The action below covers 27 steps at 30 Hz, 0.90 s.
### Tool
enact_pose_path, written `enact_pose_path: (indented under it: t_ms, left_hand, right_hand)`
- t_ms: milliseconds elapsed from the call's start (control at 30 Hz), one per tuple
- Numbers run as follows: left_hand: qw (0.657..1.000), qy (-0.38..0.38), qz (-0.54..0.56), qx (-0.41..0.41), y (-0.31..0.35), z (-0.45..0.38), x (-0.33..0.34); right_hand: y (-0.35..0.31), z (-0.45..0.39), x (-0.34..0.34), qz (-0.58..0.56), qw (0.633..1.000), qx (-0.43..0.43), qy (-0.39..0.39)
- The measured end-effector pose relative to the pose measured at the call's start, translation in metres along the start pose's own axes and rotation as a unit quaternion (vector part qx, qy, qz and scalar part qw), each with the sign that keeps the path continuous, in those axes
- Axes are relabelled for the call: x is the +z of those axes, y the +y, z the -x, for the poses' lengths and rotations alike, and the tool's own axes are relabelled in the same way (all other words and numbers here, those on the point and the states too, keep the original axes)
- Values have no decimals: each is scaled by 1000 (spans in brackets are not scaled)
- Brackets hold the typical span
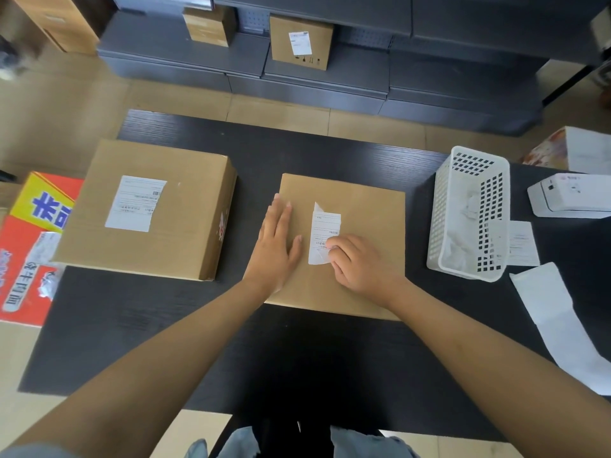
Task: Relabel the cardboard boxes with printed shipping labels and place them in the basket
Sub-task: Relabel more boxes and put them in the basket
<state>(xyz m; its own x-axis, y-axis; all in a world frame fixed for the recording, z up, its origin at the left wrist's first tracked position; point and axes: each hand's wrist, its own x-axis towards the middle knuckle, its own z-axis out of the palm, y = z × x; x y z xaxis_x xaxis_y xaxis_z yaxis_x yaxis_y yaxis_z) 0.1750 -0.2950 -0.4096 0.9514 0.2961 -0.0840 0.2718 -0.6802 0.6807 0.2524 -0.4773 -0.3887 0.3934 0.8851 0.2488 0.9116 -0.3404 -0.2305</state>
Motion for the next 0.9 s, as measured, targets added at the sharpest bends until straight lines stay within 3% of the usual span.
enact_pose_path:
  t_ms: [567,733,900]
  left_hand:
    - [1000,-16,10,3,-6,-2,4]
    - [1000,-22,6,1,-7,-2,4]
    - [1000,-21,10,-7,-6,-2,5]
  right_hand:
    - [7,-2,-10,-93,994,26,-51]
    - [10,-3,-6,-70,996,14,-54]
    - [11,-8,0,-93,989,85,-79]
